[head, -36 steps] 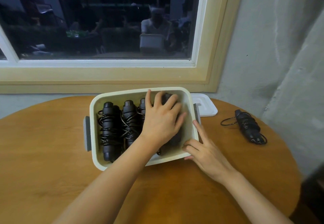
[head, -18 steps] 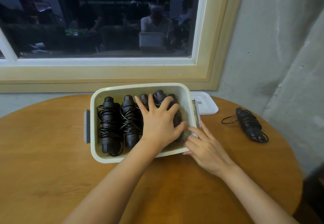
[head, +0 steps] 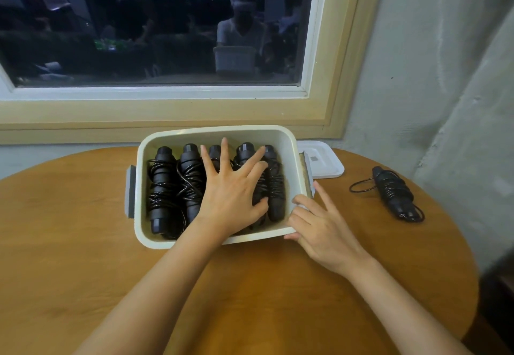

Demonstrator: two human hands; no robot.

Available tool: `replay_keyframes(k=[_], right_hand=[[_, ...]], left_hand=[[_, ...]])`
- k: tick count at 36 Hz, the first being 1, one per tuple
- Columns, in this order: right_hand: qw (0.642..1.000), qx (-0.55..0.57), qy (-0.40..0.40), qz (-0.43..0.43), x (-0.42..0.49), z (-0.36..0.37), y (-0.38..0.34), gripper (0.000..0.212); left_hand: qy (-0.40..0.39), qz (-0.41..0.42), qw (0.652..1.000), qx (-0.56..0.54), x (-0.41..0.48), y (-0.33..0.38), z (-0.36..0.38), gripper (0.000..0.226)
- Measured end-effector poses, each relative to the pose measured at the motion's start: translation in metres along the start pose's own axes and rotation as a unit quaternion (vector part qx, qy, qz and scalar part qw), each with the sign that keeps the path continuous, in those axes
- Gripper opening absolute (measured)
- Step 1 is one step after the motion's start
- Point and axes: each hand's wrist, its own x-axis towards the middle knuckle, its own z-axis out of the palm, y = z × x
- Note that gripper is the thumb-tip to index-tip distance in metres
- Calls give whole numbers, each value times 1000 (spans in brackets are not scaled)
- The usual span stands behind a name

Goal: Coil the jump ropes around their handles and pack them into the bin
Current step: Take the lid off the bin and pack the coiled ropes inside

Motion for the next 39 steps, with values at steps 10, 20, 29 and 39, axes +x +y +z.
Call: replay_keyframes(k=[10, 20, 29, 39], right_hand=[[990, 137, 27, 18, -5, 2, 7, 39], [865, -48, -31, 498, -33, 18, 91, 55], [730, -32, -246, 637, -58, 31, 139, 84], [757, 19, -219, 616, -59, 23, 131, 76]], left_hand=[[36, -12, 999, -17, 1, 0, 7, 66], [42, -17, 999, -19, 1, 3, 9, 65], [31, -22, 999, -15, 3, 3, 9, 63], [31, -21, 999, -17, 2, 4, 10, 61]])
